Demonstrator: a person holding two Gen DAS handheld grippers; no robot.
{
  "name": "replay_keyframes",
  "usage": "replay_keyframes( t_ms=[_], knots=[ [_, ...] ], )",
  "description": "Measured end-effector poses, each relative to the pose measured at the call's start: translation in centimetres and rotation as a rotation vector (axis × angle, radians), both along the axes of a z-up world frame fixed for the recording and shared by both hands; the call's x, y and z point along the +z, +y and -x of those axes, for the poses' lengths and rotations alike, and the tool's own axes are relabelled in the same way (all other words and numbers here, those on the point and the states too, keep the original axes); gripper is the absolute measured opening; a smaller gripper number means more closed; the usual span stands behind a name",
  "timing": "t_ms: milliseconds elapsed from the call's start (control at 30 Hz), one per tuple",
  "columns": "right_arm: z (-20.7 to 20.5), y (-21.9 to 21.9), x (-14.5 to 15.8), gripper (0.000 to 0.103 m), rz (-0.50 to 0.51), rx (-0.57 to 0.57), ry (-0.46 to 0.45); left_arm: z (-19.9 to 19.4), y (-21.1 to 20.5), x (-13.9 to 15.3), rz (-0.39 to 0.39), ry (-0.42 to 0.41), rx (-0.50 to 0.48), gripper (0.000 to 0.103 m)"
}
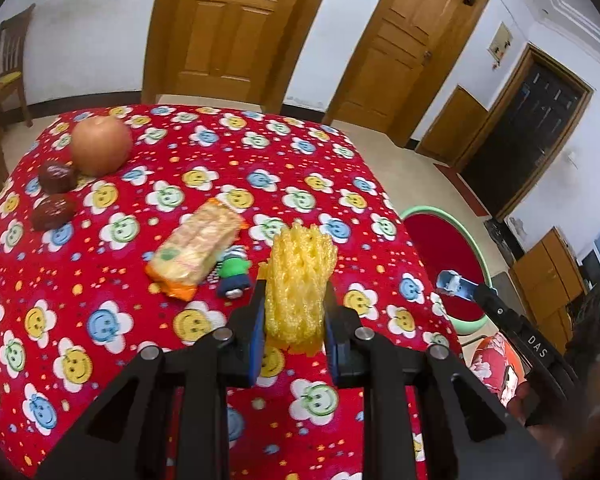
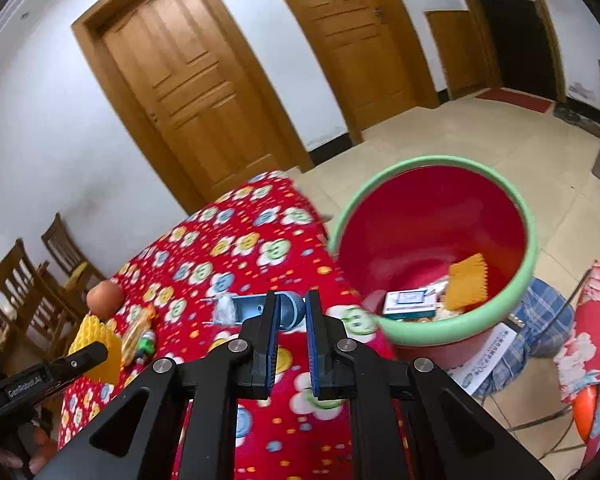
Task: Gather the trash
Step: 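Carry the foam net and blue toy over the red bin with both tools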
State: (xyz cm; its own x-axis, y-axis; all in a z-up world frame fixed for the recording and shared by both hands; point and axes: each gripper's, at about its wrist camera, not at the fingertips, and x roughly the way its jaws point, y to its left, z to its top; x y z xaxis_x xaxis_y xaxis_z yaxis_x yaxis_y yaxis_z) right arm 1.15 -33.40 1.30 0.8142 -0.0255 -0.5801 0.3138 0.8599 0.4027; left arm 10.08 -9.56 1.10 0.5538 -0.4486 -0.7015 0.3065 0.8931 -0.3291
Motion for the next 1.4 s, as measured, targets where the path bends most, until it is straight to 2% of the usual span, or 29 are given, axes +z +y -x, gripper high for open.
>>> replay_keyframes(
  t_ms=[767, 1000, 1400],
  knots=[
    [2.8, -8.6, -1.5, 0.013, 0.048, -0.262, 0.027, -0.7, -9.2, 0.1, -0.034, 0.004, -0.158, 0.024],
    [2.6, -9.6, -2.4, 0.022, 0.033, -0.255, 0.044, -0.8, -11.3, -0.2, -0.055, 0.004, -0.193, 0.024],
    [3.3, -10.6, -2.6, 0.031, 0.010, -0.259, 0.028, -1.3, -14.8, -0.6, -0.082, 0.001, -0.247, 0.024]
  ],
)
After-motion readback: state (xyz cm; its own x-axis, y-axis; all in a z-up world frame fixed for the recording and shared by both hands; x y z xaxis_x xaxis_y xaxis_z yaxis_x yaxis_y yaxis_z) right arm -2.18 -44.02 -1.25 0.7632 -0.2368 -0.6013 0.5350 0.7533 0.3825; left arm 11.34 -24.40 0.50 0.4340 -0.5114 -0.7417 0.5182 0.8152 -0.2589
